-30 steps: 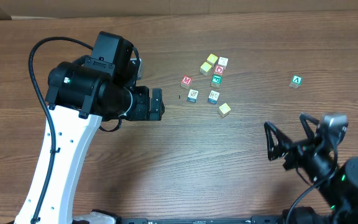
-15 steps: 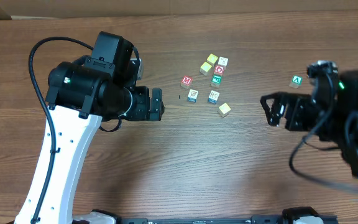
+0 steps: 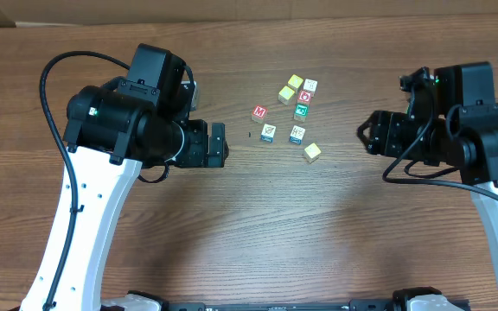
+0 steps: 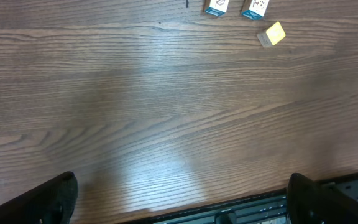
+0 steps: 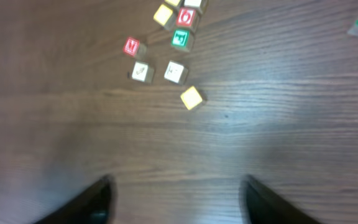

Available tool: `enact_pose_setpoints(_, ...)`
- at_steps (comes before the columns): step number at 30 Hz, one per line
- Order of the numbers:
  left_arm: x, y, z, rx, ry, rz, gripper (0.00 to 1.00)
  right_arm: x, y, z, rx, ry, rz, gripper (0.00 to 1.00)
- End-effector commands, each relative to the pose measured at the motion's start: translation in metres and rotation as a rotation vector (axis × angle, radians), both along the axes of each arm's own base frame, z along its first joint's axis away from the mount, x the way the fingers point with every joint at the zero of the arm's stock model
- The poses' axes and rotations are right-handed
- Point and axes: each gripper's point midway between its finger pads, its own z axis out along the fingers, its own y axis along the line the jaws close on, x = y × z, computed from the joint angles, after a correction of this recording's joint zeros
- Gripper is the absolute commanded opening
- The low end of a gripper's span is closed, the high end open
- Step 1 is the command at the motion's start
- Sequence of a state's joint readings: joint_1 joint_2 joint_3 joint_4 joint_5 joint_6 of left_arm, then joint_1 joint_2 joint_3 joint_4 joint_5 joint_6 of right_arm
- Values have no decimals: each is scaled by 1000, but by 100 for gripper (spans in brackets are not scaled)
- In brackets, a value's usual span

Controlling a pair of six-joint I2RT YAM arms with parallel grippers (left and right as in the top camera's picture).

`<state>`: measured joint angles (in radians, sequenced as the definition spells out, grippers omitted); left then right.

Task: Flip 3 blocks
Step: 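Raise the right arm and move it above the block cluster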

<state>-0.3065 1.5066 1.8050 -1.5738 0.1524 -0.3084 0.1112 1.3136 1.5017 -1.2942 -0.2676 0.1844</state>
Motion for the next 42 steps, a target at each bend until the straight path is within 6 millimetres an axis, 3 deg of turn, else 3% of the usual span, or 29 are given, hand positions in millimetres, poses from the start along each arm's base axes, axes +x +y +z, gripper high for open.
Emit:
enact_pose_setpoints(1,1,-1,-3,6,6,3,100,11,0,10,7,-43,-5,24)
enact_pose_setpoints(3,1,-1,-3,6,6,4,100,16,0,8,9,-45,-8,15)
enact_pose_setpoints(9,1,-1,-3,6,6,4,100,30,0,-9,-4,-4,-12,4)
enact_pose_setpoints(15,1,-1,-3,6,6,3,100,58,-2,-17,-27,-44,-29,4)
enact_pose_setpoints(23,1,-1,-3,6,6,3,100,72,-8,-14,-50,-89,-61,7)
enact_pose_setpoints(28,1,-1,-3,6,6,3,100,80,-12,-24,-70,-71,-92,15)
enact_pose_setpoints(30,1,-1,-3,6,6,4,100,83,-12,-27,-70,-69,-92,31)
enact_pose_setpoints(33,1,-1,-3,6,6,4,100,88,-11,-29,-69,-74,-93,44)
enact_pose_setpoints(39,1,-1,-3,6,6,4,100,92,-11,-28,-67,-88,-93,50)
enact_pose_setpoints(42,1,-1,-3,6,6,4,100,93,-11,-29,-67,-87,-93,62)
